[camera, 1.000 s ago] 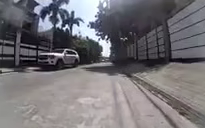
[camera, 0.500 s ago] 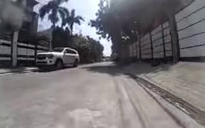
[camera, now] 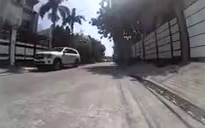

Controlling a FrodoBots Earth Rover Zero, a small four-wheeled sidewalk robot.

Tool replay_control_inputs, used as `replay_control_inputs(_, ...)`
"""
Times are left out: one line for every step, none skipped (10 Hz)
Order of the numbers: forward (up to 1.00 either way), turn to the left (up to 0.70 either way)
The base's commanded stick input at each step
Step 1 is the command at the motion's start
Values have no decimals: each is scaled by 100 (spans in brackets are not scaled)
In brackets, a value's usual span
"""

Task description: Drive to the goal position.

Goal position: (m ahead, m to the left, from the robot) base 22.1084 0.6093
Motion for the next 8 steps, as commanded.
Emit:
replay_control_inputs(85, -34)
replay_control_inputs(85, -34)
replay_control_inputs(85, -21)
replay_control_inputs(85, 0)
replay_control_inputs(85, 0)
replay_control_inputs(85, 0)
replay_control_inputs(85, 0)
replay_control_inputs(85, 0)
